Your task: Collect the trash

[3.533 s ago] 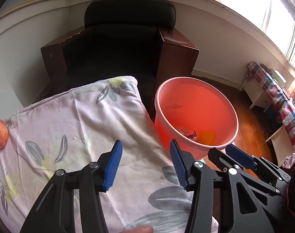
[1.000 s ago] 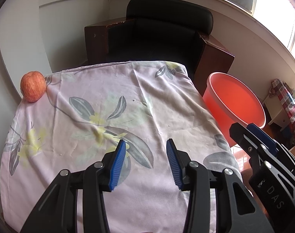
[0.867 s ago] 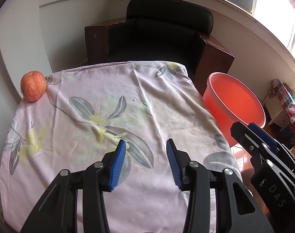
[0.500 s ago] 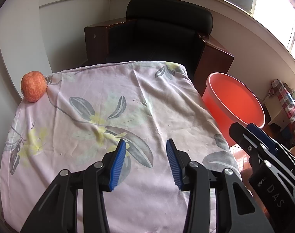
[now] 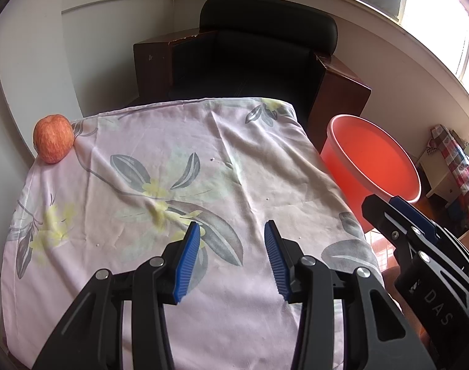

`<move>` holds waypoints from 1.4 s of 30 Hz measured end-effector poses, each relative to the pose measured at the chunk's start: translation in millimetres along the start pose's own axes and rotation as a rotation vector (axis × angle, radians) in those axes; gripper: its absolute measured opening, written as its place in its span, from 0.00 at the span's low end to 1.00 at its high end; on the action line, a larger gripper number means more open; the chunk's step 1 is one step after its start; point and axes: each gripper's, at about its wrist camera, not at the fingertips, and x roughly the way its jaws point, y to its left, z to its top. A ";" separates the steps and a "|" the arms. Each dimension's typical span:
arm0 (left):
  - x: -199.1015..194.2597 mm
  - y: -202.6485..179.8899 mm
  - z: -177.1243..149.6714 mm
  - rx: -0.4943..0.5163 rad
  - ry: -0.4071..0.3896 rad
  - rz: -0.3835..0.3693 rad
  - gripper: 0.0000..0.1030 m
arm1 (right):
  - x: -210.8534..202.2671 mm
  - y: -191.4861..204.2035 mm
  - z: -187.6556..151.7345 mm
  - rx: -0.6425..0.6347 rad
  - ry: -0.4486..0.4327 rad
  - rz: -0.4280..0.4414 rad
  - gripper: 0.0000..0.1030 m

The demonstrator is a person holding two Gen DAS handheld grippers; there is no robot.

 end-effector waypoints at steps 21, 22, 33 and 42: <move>-1.6 -0.4 -0.3 0.002 -0.003 0.003 0.42 | -2.3 0.5 1.3 0.002 -0.006 0.002 0.41; -1.8 -0.5 -0.3 0.002 -0.004 0.003 0.42 | -2.3 0.6 1.3 0.002 -0.007 0.003 0.41; -3.4 -1.4 -1.9 0.003 -0.006 0.004 0.42 | -2.8 0.9 0.8 0.002 -0.008 0.002 0.41; 1.1 5.4 -1.9 -0.008 0.013 0.009 0.42 | 0.7 1.1 -2.1 -0.001 0.013 -0.001 0.41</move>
